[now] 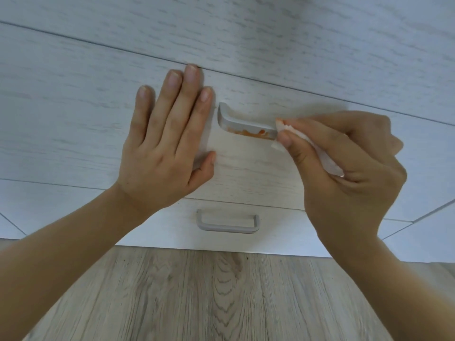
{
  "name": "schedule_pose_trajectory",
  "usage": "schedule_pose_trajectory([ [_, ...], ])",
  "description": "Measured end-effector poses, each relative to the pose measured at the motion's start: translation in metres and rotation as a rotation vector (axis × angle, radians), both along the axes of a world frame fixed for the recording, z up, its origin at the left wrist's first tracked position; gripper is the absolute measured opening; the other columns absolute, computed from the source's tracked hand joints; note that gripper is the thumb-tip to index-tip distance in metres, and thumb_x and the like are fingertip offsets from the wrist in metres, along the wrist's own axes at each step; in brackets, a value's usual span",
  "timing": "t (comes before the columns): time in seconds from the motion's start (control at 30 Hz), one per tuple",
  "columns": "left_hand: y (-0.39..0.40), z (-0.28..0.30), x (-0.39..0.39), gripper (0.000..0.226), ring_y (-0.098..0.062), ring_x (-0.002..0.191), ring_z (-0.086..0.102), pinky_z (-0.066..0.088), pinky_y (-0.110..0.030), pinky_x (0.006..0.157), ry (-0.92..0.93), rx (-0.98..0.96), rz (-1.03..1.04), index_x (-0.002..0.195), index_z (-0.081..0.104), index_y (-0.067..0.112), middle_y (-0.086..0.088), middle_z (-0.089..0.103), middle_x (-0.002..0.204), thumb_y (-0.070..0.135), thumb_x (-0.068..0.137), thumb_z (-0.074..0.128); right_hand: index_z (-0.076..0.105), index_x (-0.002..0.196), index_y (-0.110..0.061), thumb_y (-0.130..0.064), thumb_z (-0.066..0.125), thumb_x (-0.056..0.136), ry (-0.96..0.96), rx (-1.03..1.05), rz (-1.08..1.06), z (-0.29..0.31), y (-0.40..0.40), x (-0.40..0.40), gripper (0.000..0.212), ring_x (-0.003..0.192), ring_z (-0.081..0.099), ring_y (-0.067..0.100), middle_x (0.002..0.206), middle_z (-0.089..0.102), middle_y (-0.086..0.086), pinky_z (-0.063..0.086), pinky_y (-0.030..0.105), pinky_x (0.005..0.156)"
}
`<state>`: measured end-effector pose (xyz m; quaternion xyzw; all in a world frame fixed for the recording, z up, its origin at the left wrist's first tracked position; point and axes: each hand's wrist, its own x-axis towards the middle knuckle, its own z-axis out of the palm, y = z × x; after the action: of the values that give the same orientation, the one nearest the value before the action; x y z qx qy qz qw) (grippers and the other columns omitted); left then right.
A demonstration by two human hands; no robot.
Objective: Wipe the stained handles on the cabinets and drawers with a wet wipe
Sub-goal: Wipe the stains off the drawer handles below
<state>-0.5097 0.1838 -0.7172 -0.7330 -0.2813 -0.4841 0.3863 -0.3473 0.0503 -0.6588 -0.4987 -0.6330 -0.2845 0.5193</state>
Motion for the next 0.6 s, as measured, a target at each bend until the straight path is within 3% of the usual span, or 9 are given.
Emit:
schedule_pose_trajectory([
  [0.17,0.0029,-0.0009,-0.0004,0.076,-0.025,0.145,-0.003,0.005,-0.043,0.118,0.007,0.022,0.001,0.147,0.019,-0.006,-0.027,0.024,0.143,0.036,0.088,0.044,0.064,0.101,-0.023,-0.02,0.069,0.09,-0.203,0.016,-0.086,-0.0026,-0.0041,0.0112,0.012,0.09,0.053,0.009,0.093,0.061,-0.013,0.037,0.049,0.071],
  [0.37,0.0048,-0.0015,0.0012,0.076,-0.028,0.146,-0.002,0.003,-0.044,0.119,0.016,0.033,0.007,0.148,0.014,-0.005,-0.028,0.022,0.144,0.037,0.09,0.04,0.073,0.092,-0.02,-0.019,0.071,0.088,-0.241,0.069,-0.107,-0.0018,-0.0016,0.0076,0.004,0.082,0.063,0.016,0.089,0.068,-0.01,0.036,0.051,0.072],
  [0.6,0.0052,-0.0018,0.0025,0.073,-0.026,0.145,-0.007,0.002,-0.045,0.119,0.032,0.033,0.03,0.147,0.015,-0.004,-0.028,0.02,0.145,0.04,0.092,0.035,0.067,0.095,-0.024,-0.018,0.071,0.088,-0.22,0.089,-0.1,-0.0041,-0.0002,0.0052,0.011,0.083,0.062,0.013,0.091,0.064,-0.012,0.036,0.05,0.072],
])
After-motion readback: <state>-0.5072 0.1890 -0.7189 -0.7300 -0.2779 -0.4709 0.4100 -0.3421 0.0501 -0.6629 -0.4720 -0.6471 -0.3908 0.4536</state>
